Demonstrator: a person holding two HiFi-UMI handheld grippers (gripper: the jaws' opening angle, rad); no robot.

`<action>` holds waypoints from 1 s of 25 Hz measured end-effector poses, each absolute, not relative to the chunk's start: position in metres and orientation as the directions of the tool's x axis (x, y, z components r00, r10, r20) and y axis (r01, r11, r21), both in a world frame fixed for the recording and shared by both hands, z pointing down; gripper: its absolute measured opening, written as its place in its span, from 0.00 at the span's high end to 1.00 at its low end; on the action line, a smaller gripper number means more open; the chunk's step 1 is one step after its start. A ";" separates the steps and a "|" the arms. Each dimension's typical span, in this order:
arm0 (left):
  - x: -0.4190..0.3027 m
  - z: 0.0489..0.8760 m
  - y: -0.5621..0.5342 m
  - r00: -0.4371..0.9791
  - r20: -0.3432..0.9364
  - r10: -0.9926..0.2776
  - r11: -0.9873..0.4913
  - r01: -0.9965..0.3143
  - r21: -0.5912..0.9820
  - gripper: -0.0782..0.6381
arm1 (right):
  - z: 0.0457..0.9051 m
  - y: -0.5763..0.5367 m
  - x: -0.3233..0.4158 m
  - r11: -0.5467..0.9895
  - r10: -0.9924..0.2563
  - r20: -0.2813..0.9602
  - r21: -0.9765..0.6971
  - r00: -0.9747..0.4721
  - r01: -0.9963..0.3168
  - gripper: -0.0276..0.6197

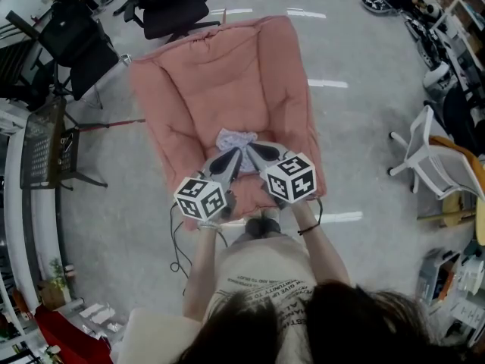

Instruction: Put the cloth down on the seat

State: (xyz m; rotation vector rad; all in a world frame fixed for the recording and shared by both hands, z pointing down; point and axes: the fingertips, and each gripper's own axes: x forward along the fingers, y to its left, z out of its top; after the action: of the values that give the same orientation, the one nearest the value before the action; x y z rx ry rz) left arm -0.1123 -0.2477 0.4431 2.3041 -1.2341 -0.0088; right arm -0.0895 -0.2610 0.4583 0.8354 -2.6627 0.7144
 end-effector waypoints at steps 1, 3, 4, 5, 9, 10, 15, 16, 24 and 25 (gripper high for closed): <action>-0.112 0.444 -0.247 0.587 0.232 -0.776 -0.450 -0.773 0.448 0.91 | 0.459 -0.259 -0.090 0.718 -0.460 0.382 -0.372 -0.802 -0.589 0.95; -0.111 0.445 -0.246 0.590 0.233 -0.773 -0.452 -0.771 0.449 0.91 | 0.459 -0.258 -0.091 0.722 -0.455 0.379 -0.372 -0.806 -0.583 0.95; -0.110 0.445 -0.246 0.590 0.232 -0.773 -0.453 -0.770 0.449 0.91 | 0.459 -0.258 -0.091 0.724 -0.455 0.375 -0.373 -0.808 -0.580 0.95; -0.109 0.445 -0.246 0.590 0.231 -0.773 -0.454 -0.770 0.448 0.91 | 0.458 -0.258 -0.090 0.725 -0.455 0.371 -0.373 -0.809 -0.579 0.95; -0.108 0.444 -0.244 0.588 0.226 -0.776 -0.454 -0.771 0.446 0.91 | 0.458 -0.255 -0.089 0.725 -0.454 0.363 -0.380 -0.814 -0.574 0.95; -0.109 0.443 -0.243 0.587 0.226 -0.777 -0.453 -0.771 0.446 0.91 | 0.459 -0.254 -0.089 0.724 -0.452 0.362 -0.384 -0.815 -0.572 0.95; -0.108 0.444 -0.240 0.582 0.228 -0.781 -0.445 -0.774 0.450 0.91 | 0.460 -0.250 -0.089 0.721 -0.449 0.358 -0.396 -0.819 -0.569 0.95; -0.108 0.444 -0.239 0.581 0.228 -0.781 -0.444 -0.774 0.451 0.91 | 0.460 -0.250 -0.089 0.721 -0.449 0.357 -0.397 -0.819 -0.568 0.95; -0.105 0.443 -0.234 0.578 0.228 -0.784 -0.442 -0.776 0.449 0.91 | 0.454 -0.245 -0.087 0.728 -0.445 0.327 -0.410 -0.834 -0.549 0.95; -0.106 0.442 -0.233 0.577 0.227 -0.784 -0.442 -0.777 0.449 0.91 | 0.452 -0.245 -0.087 0.730 -0.445 0.320 -0.412 -0.837 -0.546 0.95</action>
State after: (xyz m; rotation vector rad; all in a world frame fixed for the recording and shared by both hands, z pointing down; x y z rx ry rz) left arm -0.1055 -0.2327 0.4424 2.2993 -1.2447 -0.0196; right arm -0.0869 -0.2445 0.4523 0.7916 -2.7333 0.7440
